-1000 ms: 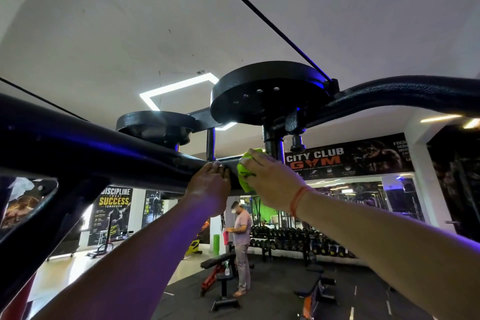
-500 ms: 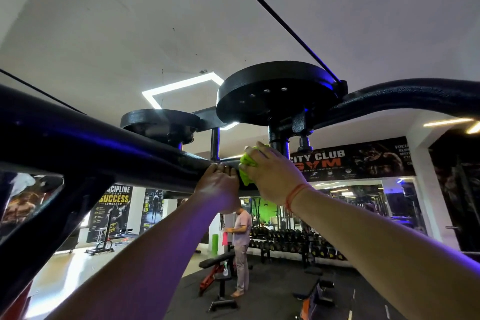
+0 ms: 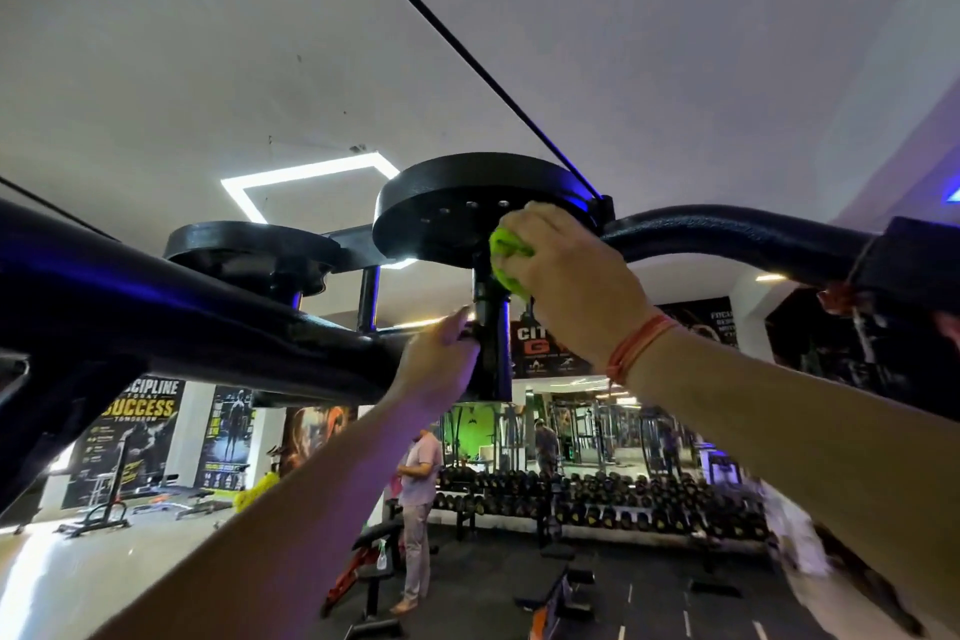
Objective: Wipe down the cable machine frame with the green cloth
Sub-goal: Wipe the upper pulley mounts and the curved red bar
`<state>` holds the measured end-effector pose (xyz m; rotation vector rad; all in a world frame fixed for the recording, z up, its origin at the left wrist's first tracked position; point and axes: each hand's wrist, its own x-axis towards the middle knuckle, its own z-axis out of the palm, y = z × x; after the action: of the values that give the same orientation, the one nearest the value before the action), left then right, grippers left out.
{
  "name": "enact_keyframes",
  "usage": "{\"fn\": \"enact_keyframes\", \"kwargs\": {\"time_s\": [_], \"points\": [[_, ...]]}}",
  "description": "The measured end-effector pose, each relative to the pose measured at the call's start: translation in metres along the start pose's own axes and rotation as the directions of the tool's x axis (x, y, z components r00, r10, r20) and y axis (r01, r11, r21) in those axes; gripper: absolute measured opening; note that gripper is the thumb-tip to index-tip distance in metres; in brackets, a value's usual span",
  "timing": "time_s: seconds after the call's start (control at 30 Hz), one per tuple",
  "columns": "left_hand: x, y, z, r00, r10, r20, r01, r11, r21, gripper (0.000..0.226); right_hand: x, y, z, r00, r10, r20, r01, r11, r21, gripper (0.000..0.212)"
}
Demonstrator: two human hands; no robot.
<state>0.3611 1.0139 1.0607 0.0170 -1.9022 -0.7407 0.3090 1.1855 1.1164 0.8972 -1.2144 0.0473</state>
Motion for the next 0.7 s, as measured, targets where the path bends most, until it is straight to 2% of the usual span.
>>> {"fn": "enact_keyframes", "kwargs": {"time_s": [0.03,0.13,0.27,0.33,0.47,0.6,0.7], "points": [[-0.004,0.013,0.004,0.998,0.055,-0.008,-0.055,0.996,-0.063,0.057,-0.005,0.016,-0.004,0.999,0.044,0.019,-0.043,0.998,-0.038,0.029],[-0.007,0.049,0.018,0.971,0.238,-0.037,-0.239,0.970,-0.041,0.053,-0.021,0.057,-0.011,0.984,0.136,0.114,-0.109,0.971,-0.215,0.027],[0.001,0.078,0.038,0.959,0.284,0.005,-0.281,0.946,0.159,0.062,-0.028,0.070,-0.029,0.973,-0.001,0.232,0.069,0.956,-0.285,0.041],[0.002,0.081,0.043,0.954,0.301,0.016,-0.293,0.915,0.276,0.067,-0.036,0.077,-0.048,0.964,-0.007,0.266,0.089,0.951,-0.298,0.042],[-0.001,0.077,0.043,0.942,0.320,0.098,-0.330,0.840,0.431,0.077,-0.042,0.093,-0.072,0.939,0.156,0.307,-0.085,0.969,-0.234,0.040],[0.002,0.089,0.048,0.935,0.342,0.097,-0.332,0.742,0.583,0.082,-0.003,0.086,-0.057,0.882,0.082,0.465,-0.022,0.991,-0.131,0.041],[0.004,0.102,0.058,0.930,0.348,0.122,-0.350,0.729,0.588,0.084,0.012,0.089,-0.065,0.820,0.084,0.566,-0.048,0.996,-0.078,0.038]]}}
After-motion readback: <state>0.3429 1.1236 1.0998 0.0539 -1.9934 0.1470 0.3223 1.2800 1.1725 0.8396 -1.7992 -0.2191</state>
